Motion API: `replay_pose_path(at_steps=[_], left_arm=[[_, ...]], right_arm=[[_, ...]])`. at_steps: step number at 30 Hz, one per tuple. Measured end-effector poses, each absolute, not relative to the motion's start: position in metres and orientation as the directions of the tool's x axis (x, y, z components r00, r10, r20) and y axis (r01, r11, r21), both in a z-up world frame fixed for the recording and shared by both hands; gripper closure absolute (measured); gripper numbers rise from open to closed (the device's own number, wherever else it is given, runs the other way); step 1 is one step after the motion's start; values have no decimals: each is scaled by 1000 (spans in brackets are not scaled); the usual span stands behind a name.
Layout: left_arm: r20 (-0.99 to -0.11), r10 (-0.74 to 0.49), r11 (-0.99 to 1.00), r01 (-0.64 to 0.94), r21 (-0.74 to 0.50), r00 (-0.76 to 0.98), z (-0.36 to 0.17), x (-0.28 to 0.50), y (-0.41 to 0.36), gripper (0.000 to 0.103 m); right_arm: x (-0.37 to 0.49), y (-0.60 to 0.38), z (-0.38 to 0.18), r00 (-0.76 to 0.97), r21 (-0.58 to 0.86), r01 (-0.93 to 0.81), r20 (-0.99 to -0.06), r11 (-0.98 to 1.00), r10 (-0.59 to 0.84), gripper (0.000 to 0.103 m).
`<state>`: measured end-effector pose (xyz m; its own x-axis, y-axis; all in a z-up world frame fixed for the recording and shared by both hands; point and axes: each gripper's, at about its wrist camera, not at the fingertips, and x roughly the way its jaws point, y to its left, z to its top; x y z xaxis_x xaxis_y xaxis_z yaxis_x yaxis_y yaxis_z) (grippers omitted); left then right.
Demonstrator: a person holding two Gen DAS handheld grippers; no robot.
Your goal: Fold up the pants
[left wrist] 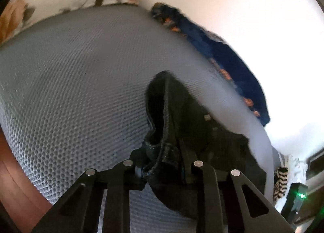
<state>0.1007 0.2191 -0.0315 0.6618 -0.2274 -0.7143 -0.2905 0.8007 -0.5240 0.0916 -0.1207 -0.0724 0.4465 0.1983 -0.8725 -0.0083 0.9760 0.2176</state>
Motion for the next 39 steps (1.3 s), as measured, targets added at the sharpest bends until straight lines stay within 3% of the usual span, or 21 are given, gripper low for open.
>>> replay_pose_path(at_steps=[10, 16, 27, 39], left_arm=[[-609, -336, 858, -33, -513, 718, 48, 112, 148, 80], [-594, -415, 874, 121, -470, 689, 74, 114, 88, 80], [-621, -506, 858, 272, -436, 598, 70, 128, 3, 80], [-702, -534, 842, 374, -389, 471, 32, 129, -79, 80]], right_arm=[[62, -159, -38, 540, 244, 47, -822, 969, 181, 27], [44, -210, -20, 602, 290, 149, -785, 945, 146, 27], [22, -291, -28, 667, 411, 324, -738, 852, 102, 27], [16, -318, -36, 682, 461, 372, -724, 806, 99, 27]])
